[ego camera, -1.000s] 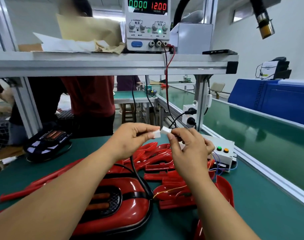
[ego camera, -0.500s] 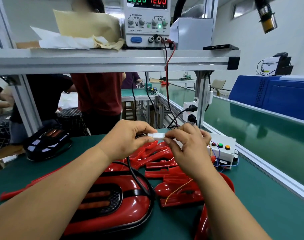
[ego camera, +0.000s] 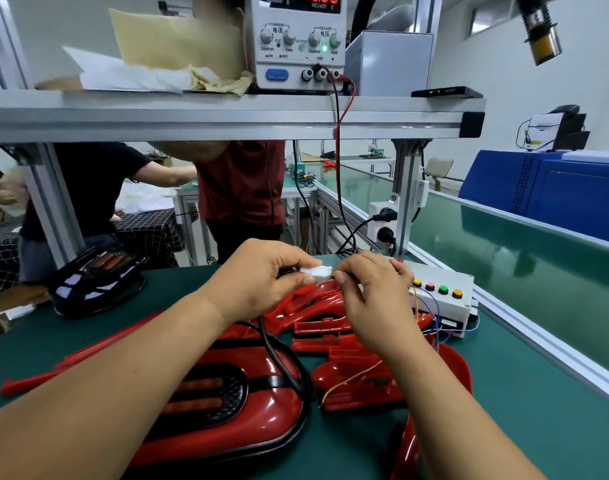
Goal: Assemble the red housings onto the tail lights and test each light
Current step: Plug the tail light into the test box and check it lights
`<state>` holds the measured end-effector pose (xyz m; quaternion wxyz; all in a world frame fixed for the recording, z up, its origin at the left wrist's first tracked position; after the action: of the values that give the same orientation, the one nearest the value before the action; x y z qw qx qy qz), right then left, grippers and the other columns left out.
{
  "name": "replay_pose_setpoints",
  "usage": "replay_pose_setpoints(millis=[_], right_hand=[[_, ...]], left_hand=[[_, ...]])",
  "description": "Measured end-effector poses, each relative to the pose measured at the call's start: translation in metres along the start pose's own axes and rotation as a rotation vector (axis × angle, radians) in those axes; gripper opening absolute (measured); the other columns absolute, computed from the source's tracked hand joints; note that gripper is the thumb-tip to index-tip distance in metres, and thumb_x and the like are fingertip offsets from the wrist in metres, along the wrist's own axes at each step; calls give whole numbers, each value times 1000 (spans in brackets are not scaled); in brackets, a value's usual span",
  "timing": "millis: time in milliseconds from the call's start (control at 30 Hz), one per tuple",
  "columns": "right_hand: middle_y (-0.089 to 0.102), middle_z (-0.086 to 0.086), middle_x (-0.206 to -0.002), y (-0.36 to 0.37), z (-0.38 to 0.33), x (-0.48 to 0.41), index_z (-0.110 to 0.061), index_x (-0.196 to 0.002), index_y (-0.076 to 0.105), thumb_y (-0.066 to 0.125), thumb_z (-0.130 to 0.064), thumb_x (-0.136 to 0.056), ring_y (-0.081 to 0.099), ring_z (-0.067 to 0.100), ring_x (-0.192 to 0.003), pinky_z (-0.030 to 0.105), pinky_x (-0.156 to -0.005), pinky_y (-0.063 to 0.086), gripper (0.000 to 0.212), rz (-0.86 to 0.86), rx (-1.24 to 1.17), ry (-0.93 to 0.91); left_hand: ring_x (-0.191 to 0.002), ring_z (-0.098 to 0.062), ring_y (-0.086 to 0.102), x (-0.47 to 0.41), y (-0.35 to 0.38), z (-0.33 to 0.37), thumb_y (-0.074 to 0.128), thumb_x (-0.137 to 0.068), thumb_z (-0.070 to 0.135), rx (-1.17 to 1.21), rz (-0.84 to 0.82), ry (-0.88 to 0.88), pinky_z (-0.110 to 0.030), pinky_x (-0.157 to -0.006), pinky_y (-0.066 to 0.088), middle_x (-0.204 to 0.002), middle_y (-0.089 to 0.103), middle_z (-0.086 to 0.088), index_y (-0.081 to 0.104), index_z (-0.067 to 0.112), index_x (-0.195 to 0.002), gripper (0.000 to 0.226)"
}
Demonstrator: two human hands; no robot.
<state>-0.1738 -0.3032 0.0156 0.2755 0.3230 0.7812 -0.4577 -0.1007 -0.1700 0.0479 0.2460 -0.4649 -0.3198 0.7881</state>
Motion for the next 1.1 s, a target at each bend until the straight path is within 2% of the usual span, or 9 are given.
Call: replay_pose_setpoints(millis=[133, 233, 333, 467, 633, 800, 933, 1000, 1100], right_hand=[[62, -12, -85, 4, 6, 3, -27, -82, 68, 59, -27, -93, 56, 13, -93, 36, -95, 16, 14, 73, 169, 59], [63, -8, -94, 12, 29, 5, -28, -89, 70, 51, -30, -94, 57, 17, -101, 41, -102, 12, 20, -49, 421, 228], [62, -6, -110, 32, 52, 13, -27, -104, 64, 43, -20, -91, 53, 19, -115, 52, -112, 5, 26, -292, 529, 341], [51, -4, -138, 50, 68, 22, -18, -128, 51, 32, -24, -94, 40, 17, -134, 60, -113, -8, 40, -482, 584, 391], [50, -5, -138, 49, 65, 22, -17, -127, 53, 30, -28, -95, 35, 13, -138, 63, -111, -10, 41, -520, 599, 401], [54, 1, -137, 23, 52, 10, -21, -118, 59, 40, -27, -94, 46, 20, -130, 54, -117, 12, 32, -341, 554, 402], [65, 0, -112, 23, 50, -6, -27, -101, 50, 39, -30, -94, 57, 21, -112, 51, -114, 7, 14, -329, 492, 452], [65, 1, -111, 36, 55, -16, -24, -97, 49, 35, -39, -94, 58, 22, -108, 50, -112, 13, 21, -385, 464, 447], [49, 4, -138, 62, 73, -23, -21, -106, 51, 27, -62, -92, 39, 21, -134, 49, -111, 17, 49, -533, 516, 399]], left_hand=[[-105, 11, 57, 4, -3, -15, 67, -90, 31, 23, -56, -218, -11, -96, 42, -117, 65, 14, 59, 36, -132, 43], [-110, 1, 57, 26, -27, -37, 57, -97, 24, 81, 23, -402, -12, -93, 38, -126, 57, 9, 35, 35, -148, 57], [-116, -8, 57, 75, -54, -60, 55, -98, 20, 51, 77, -586, -22, -101, 40, -130, 58, 3, 41, 29, -147, 51], [-124, -20, 54, 143, -58, -76, 48, -101, 28, -71, -32, -765, -30, -105, 37, -140, 56, 1, 53, 25, -138, 38], [-132, -12, 45, 170, -45, -83, 45, -102, 31, -37, -30, -796, -26, -106, 31, -143, 53, 6, 56, 30, -134, 34], [-110, -9, 57, 174, -37, -100, 52, -100, 29, 252, 123, -824, -33, -99, 40, -111, 67, 14, 68, 45, -90, 24], [-101, -5, 60, 179, -32, -104, 53, -100, 28, 508, 230, -852, -24, -84, 45, -103, 69, 11, 70, 45, -82, 31], [-97, -2, 58, 180, -32, -107, 52, -100, 27, 559, 284, -861, -18, -74, 40, -102, 68, 11, 71, 41, -86, 28], [-98, -1, 54, 180, -32, -111, 53, -100, 25, 600, 347, -866, -16, -72, 37, -107, 65, 9, 70, 34, -94, 20]])
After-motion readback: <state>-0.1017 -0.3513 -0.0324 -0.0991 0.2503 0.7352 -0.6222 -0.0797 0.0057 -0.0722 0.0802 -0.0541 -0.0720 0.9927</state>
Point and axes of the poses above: each hand's wrist, its own x-axis away from the middle knuckle, its own y-axis out of the palm, z = x × y, the point moved 7 cm from there along -x, towards the middle knuckle
